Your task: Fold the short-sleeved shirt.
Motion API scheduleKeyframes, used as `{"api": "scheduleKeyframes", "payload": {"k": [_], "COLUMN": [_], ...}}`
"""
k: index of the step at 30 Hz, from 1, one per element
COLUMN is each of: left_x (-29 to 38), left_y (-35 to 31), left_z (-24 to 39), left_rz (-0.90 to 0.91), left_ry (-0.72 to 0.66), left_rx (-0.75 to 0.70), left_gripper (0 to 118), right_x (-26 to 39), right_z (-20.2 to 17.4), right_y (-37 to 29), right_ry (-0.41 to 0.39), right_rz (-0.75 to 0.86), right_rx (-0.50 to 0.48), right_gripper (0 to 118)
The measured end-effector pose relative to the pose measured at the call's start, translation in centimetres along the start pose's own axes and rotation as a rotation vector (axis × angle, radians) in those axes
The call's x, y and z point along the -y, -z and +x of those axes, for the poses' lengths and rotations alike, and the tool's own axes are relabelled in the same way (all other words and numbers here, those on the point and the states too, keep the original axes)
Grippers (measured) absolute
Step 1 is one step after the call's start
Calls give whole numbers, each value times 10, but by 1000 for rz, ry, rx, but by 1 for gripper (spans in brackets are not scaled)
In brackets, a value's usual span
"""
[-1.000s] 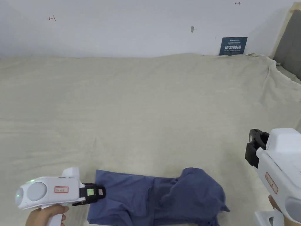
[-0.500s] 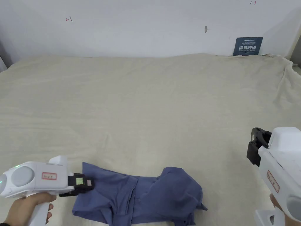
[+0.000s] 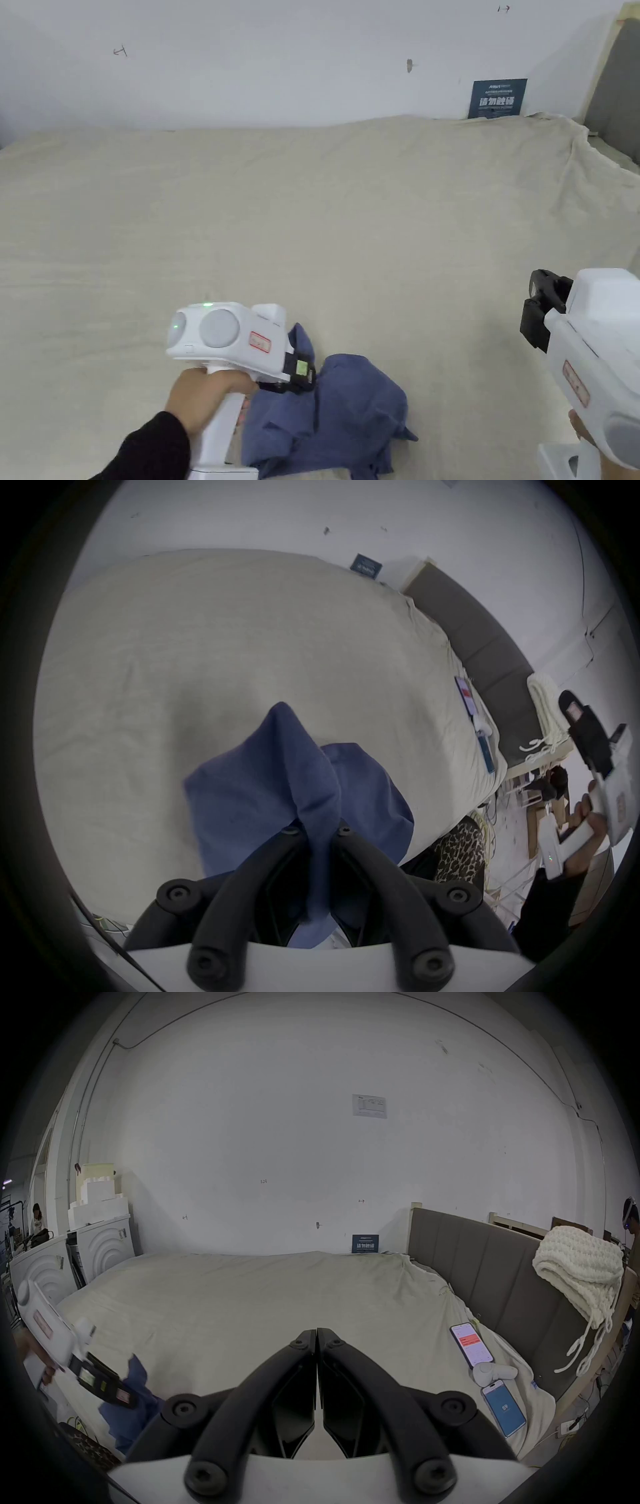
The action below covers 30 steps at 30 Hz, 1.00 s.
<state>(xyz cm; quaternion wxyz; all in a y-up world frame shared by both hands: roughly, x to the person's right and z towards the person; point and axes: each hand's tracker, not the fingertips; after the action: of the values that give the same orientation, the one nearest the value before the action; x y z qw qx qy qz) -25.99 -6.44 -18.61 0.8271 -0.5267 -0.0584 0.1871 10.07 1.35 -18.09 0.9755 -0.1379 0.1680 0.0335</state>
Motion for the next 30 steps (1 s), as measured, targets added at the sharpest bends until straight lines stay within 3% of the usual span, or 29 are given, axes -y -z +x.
{"api": "scheduleKeyframes", "payload": {"k": [12, 14, 15, 16, 18, 20, 25, 30], "left_x": [4, 7, 7, 6, 5, 5, 9, 14], "left_y": [99, 99, 98, 96, 87, 72, 14, -10], "left_z": [62, 65, 66, 67, 71, 73, 65, 37], "left_rz": [-94, -102, -96, -94, -93, -62, 185, 346], "left_ry": [81, 66, 61, 55, 39, 21, 17, 55], "left_rx": [-105, -108, -113, -116, -52, 17, 59, -124], "left_gripper": [10, 19, 29, 41, 76, 96, 99, 98], "right_x": [5, 6, 6, 6, 6, 5, 1, -2], "right_z": [26, 27, 28, 27, 27, 25, 20, 16], "right_y": [-8, -8, -8, -8, -7, -6, -5, -6], "right_ry": [0, 4, 5, 6, 4, 1, -2, -7], "right_rz": [-14, -16, -17, -17, -19, -18, -11, -1], "right_rx": [60, 63, 65, 65, 62, 58, 48, 40], "right_gripper": [0, 0, 0, 0, 0, 0, 0, 0]}}
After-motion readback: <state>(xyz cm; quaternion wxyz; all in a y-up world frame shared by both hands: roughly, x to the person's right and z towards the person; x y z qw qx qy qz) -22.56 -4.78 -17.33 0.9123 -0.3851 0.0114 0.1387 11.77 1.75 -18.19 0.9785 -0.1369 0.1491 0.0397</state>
